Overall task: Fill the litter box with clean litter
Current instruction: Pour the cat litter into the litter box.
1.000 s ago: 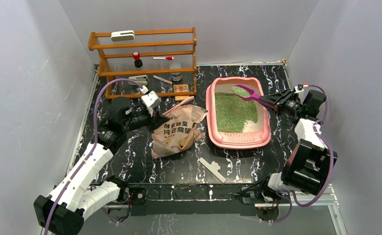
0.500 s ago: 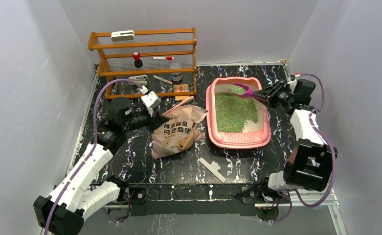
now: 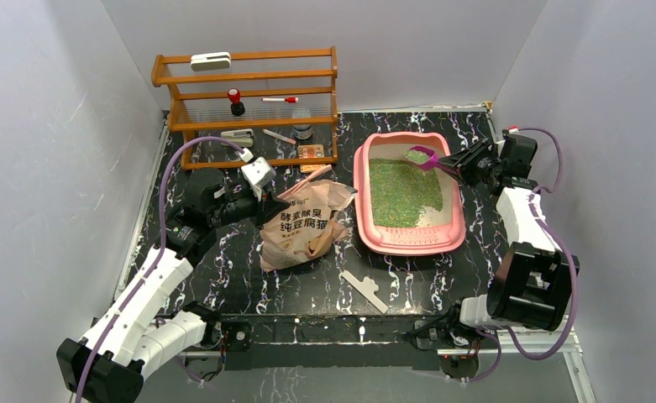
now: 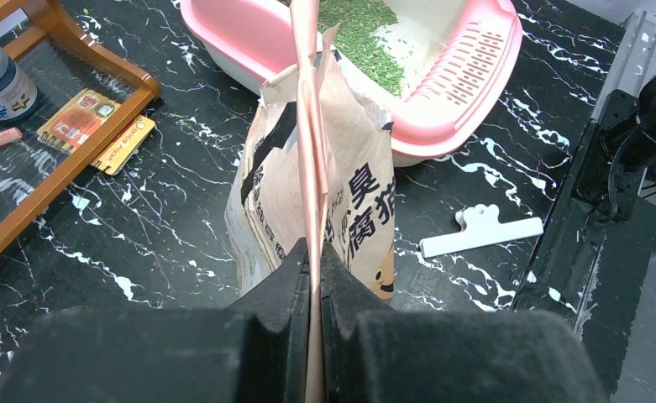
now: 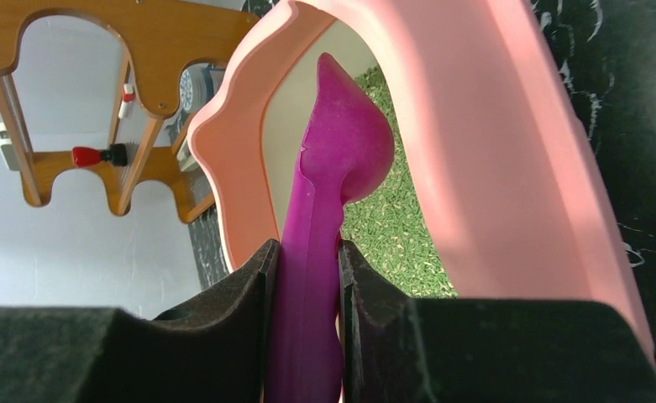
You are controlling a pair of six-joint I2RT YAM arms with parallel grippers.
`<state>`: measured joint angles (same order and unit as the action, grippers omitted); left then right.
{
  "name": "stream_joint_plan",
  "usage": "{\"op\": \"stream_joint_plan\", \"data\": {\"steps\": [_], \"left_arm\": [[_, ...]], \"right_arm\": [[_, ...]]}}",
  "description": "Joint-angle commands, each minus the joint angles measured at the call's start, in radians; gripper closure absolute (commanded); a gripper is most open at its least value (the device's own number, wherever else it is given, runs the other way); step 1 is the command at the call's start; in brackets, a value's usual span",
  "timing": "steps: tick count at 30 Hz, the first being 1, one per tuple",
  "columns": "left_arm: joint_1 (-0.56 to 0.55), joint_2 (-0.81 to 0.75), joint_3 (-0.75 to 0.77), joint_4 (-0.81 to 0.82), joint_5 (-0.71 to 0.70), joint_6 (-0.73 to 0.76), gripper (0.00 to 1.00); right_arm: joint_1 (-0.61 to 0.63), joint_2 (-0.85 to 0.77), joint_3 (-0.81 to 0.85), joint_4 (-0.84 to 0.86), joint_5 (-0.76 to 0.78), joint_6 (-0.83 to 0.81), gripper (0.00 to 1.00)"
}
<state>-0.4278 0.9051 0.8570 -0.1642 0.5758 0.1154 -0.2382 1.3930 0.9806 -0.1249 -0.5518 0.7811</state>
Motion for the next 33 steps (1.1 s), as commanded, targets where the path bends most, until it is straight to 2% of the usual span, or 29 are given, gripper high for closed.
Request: {"op": "stream_joint_plan", "data": {"steps": [1, 14, 18, 22, 33], "left_arm": [[-0.003, -0.044, 0.01, 0.083, 0.021, 0.012, 1.0], [-0.003, -0.039, 0.008, 0.078, 0.041, 0.026, 1.0], [-0.003, -0.037, 0.008, 0.073, 0.063, 0.034, 1.0], [-0.003, -0.045, 0.002, 0.07, 0.064, 0.036, 1.0], [-0.003, -0.068, -0.01, 0.06, 0.069, 0.035, 1.0]], "right_arm": [[-0.006, -0.115, 0.012, 0.012, 0.099, -0.028, 1.0], [-0.015, -0.346, -0.104, -0.172, 0.157, -0.063, 1.0], [-0.015, -0.459, -0.167, -0.228, 0.13, -0.055, 1.0], [-0.015, -0.55, -0.22, -0.317, 0.041, -0.044, 1.0], [-0.015, -0.763, -0.255, -0.544, -0.018, -0.042, 1.0]]}}
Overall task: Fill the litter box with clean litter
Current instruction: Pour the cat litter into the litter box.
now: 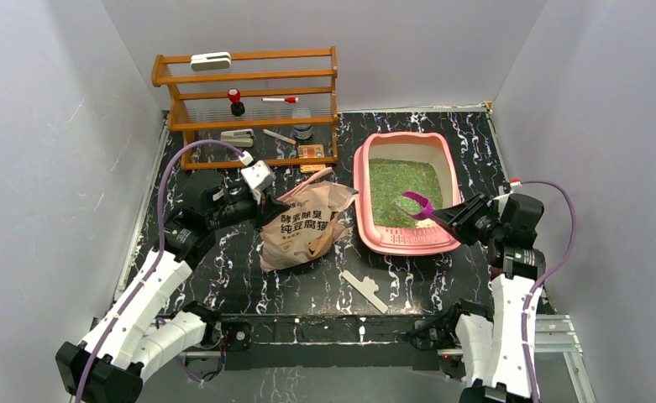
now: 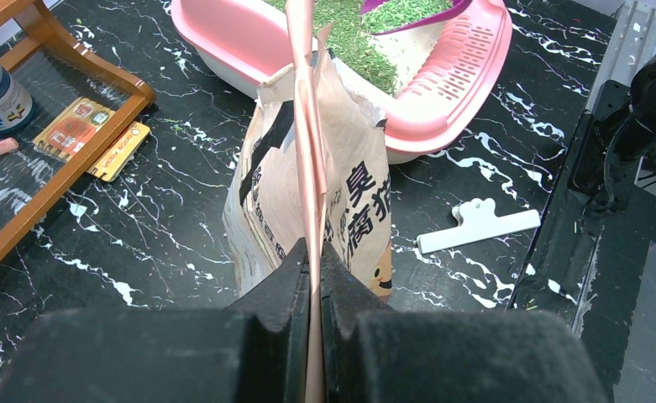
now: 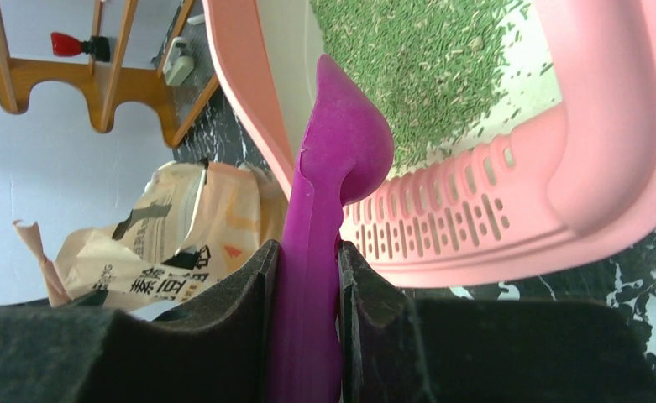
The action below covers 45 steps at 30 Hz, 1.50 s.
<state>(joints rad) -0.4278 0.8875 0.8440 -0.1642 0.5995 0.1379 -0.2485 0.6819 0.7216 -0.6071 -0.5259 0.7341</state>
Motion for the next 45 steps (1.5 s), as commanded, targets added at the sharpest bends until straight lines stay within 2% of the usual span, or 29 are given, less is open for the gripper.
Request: {"op": "stream_joint_plan", "data": {"steps": [1, 12, 19, 24, 34, 39, 42, 45], "left_arm": [[-0.004, -0.051, 0.002, 0.06, 0.045, 0.012, 1.0], [-0.003, -0.067, -0.006, 0.05, 0.042, 0.015, 1.0], [-0.003, -0.064, -0.003, 0.033, 0.033, 0.036, 1.0], [-0.003, -0.056, -0.002, 0.024, 0.03, 0.044, 1.0], [-0.003, -0.046, 0.009, 0.023, 0.028, 0.045, 1.0], [-0.004, -0.037, 0.023, 0.022, 0.027, 0.043, 1.0], [-0.003, -0.035, 0.034, 0.011, 0.028, 0.046, 1.0], [-0.003, -0.033, 0.036, -0.001, 0.036, 0.048, 1.0]], "right_arm": [[-0.005, -0.061, 0.006, -0.096, -0.041, -0.003, 1.0], [-0.005, -0.108, 0.054, -0.24, 0.114, -0.069, 1.0], [-0.005, -0.075, 0.197, -0.303, 0.301, -0.16, 1.0], [-0.005, -0.025, 0.296, -0.315, 0.346, -0.269, 1.0], [-0.003, 0.134, 0.476, -0.358, 0.268, -0.45, 1.0], [-0.002, 0.306, 0.536, -0.36, 0.069, -0.493, 1.0], [0.034, 0.372, 0.586, -0.367, 0.03, -0.532, 1.0], [0.04, 0.404, 0.592, -0.298, -0.143, -0.526, 1.0]]}}
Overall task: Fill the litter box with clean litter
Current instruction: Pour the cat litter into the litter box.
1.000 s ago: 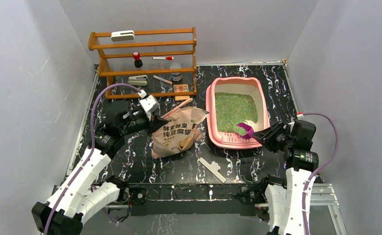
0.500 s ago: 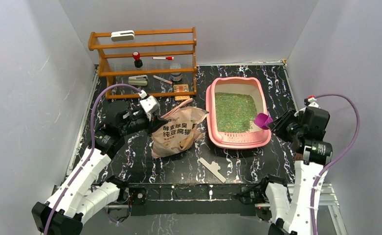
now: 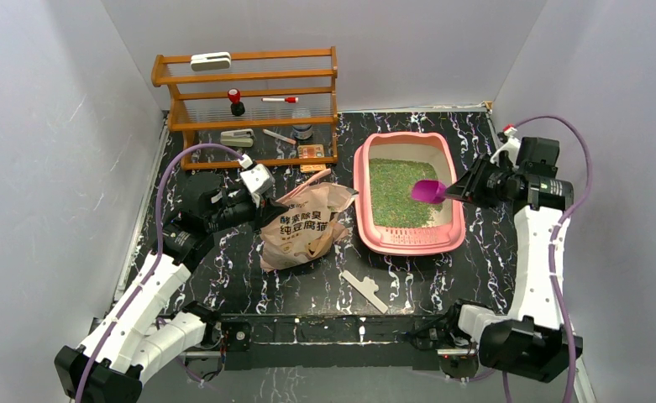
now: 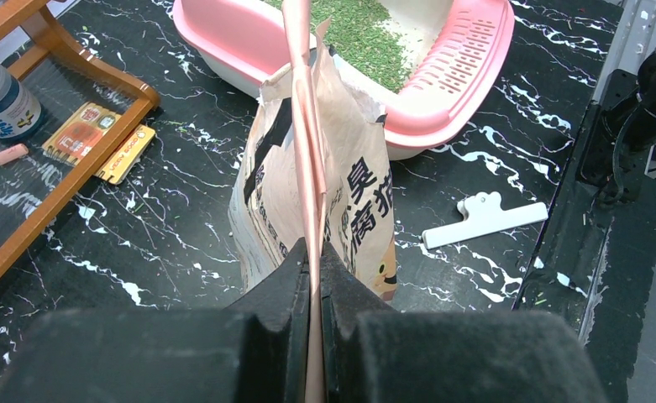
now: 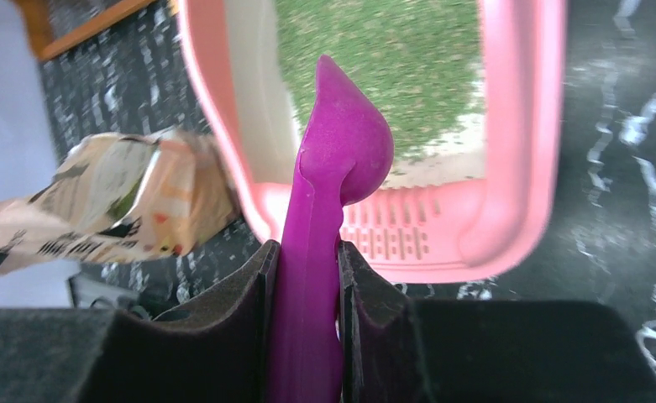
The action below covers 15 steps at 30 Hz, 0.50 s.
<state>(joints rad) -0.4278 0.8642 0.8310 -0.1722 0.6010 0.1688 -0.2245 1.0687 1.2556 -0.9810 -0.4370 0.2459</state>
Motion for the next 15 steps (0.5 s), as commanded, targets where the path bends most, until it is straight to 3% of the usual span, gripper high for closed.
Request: {"op": "stream_joint_plan", "data": {"steps": [1, 3, 6, 9, 12, 15], "left_arm": [[-0.003, -0.007, 0.052, 0.0, 0.04, 0.017, 1.0], [-0.003, -0.002, 0.059, -0.014, 0.053, 0.015, 1.0], [-0.003, -0.001, 0.063, -0.032, 0.065, 0.014, 1.0], [-0.003, 0.004, 0.06, -0.034, 0.074, 0.014, 1.0], [-0.003, 0.016, 0.075, -0.046, 0.079, 0.014, 1.0], [-0.003, 0.016, 0.081, -0.063, 0.082, 0.024, 1.0]], "right_arm": [[0.017, 0.037, 0.063, 0.094, -0.298, -0.015, 1.0], [0.023, 0.072, 0.078, 0.11, -0.411, 0.012, 1.0], [0.041, 0.094, 0.117, 0.087, -0.414, 0.007, 1.0], [0.049, 0.113, 0.155, 0.021, -0.333, 0.006, 1.0], [0.113, 0.198, 0.377, -0.231, -0.13, -0.037, 1.0], [0.152, 0.165, 0.424, -0.195, -0.026, -0.019, 1.0]]}}
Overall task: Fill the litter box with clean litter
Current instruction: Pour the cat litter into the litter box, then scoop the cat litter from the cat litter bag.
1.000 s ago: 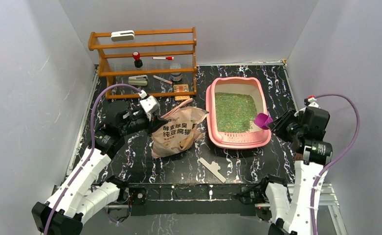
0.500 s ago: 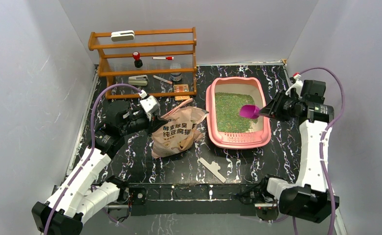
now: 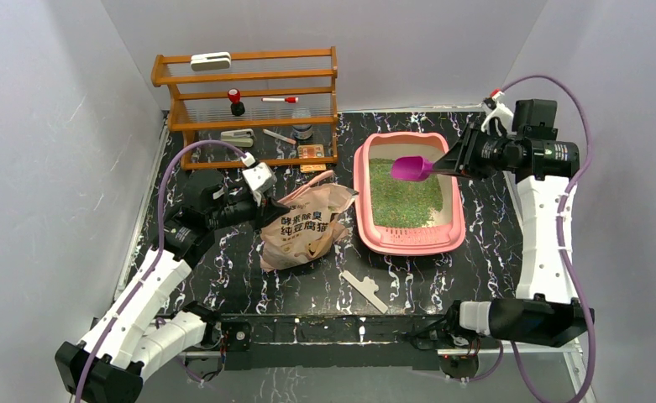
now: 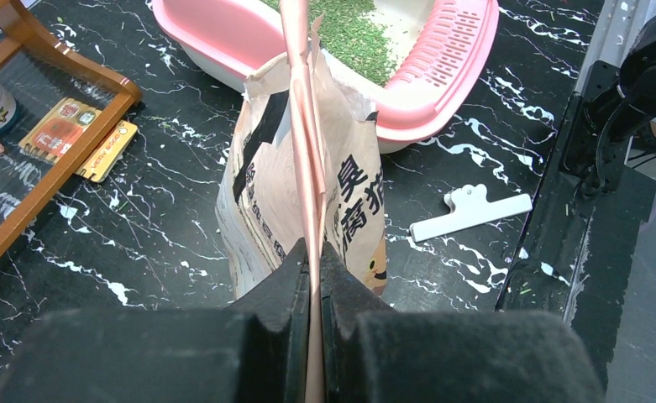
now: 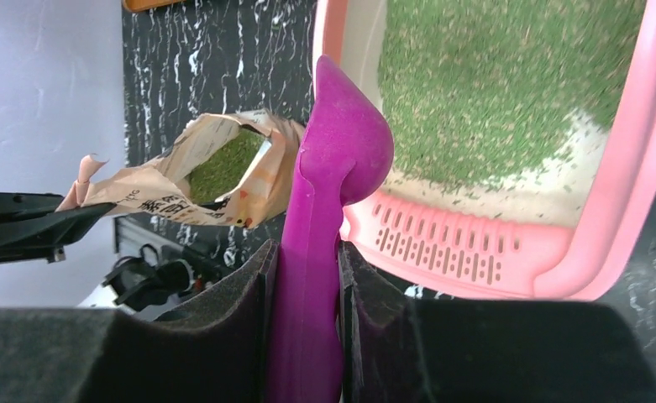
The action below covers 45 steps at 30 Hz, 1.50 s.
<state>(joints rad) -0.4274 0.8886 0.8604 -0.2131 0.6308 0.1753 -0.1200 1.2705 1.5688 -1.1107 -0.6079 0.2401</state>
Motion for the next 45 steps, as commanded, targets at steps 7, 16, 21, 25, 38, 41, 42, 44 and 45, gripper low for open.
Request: {"op": "stream_joint_plan", "data": {"steps": [7, 16, 21, 25, 38, 41, 42, 44, 45], "left_arm": [[-0.004, 0.006, 0.067, -0.028, 0.064, 0.012, 1.0], [-0.004, 0.007, 0.072, -0.053, 0.083, 0.008, 1.0], [-0.004, -0.003, 0.075, -0.064, 0.086, 0.016, 1.0], [-0.004, 0.003, 0.081, -0.068, 0.092, 0.016, 1.0], [-0.004, 0.021, 0.081, -0.084, 0.083, 0.012, 1.0], [-0.004, 0.026, 0.076, -0.085, 0.085, 0.024, 1.0], [-0.004, 0.029, 0.084, -0.093, 0.078, 0.031, 1.0], [-0.004, 0.036, 0.106, -0.123, 0.062, 0.055, 1.0], [-0.004, 0.037, 0.112, -0.132, 0.057, 0.065, 1.0]], "right_arm": [[0.105, -0.002, -0.009, 0.126, -0.202, 0.108, 1.0], [0.261, 0.097, 0.058, 0.045, -0.128, 0.027, 1.0], [0.355, 0.129, 0.063, 0.06, -0.085, 0.034, 1.0], [0.44, 0.179, 0.087, 0.067, -0.025, 0.039, 1.0], [0.708, 0.569, 0.22, 0.105, 0.017, 0.015, 1.0], [0.755, 0.656, 0.254, 0.102, 0.173, 0.036, 1.0], [0.765, 0.674, 0.293, 0.064, 0.247, 0.035, 1.0], [0.773, 0.668, 0.347, 0.032, 0.327, 0.029, 1.0], [0.772, 0.647, 0.366, 0.033, 0.37, 0.031, 1.0]]}}
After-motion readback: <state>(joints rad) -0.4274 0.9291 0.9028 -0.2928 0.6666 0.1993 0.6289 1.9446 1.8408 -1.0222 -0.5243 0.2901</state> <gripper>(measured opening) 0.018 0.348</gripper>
